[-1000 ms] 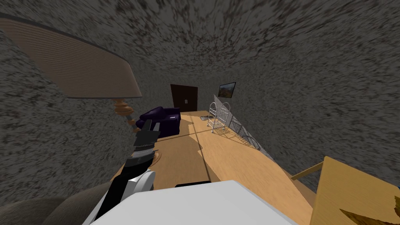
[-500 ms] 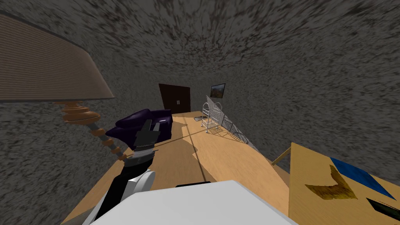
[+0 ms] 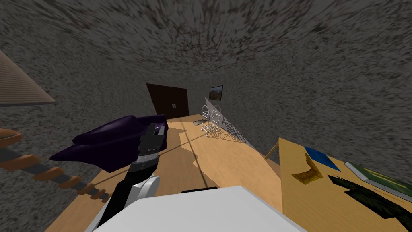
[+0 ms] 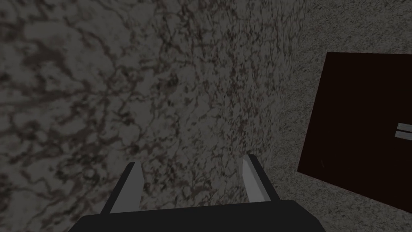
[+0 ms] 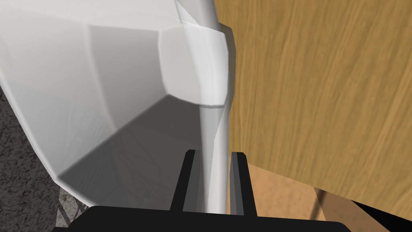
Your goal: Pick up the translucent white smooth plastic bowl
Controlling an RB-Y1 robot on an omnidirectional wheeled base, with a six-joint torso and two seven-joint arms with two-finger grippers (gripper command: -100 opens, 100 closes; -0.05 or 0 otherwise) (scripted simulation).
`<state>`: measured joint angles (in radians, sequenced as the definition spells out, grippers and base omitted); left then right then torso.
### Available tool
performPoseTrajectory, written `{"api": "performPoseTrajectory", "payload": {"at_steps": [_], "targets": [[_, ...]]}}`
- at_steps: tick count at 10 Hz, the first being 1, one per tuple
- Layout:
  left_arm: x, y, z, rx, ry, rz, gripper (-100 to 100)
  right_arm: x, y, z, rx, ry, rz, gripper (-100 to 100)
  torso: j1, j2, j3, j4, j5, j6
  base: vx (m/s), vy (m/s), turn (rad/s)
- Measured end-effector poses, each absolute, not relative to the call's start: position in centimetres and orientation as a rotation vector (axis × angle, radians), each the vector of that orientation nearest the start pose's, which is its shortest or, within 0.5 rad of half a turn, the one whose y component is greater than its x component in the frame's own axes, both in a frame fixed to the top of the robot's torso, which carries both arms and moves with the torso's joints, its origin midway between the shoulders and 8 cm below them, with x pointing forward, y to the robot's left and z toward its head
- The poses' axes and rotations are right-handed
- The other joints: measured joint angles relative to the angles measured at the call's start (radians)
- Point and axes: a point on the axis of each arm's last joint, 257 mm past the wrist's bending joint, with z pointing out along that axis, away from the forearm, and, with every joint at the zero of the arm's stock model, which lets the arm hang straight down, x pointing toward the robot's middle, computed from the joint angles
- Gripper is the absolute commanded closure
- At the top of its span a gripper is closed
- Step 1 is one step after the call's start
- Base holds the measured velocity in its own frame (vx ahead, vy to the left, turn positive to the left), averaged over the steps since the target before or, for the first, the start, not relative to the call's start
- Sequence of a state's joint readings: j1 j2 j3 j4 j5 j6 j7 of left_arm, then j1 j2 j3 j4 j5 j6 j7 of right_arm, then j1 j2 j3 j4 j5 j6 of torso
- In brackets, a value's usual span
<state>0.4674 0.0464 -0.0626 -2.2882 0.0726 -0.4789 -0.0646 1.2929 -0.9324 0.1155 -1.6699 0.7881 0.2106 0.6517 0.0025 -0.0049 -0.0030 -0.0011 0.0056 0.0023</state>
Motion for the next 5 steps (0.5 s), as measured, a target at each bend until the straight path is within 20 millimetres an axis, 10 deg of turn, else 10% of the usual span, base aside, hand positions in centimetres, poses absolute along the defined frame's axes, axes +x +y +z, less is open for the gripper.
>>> {"api": "performPoseTrajectory", "payload": {"at_steps": [5], "targets": [[35.0,25.9,3.3,-0.642,0.617,-1.368,0,-8.2,-54.5,-42.3,-0.881,2.747,-0.648,100,0.002,-0.001,0.0,-0.001,0.002,0.001,0.121,-0.021,-0.28]]}}
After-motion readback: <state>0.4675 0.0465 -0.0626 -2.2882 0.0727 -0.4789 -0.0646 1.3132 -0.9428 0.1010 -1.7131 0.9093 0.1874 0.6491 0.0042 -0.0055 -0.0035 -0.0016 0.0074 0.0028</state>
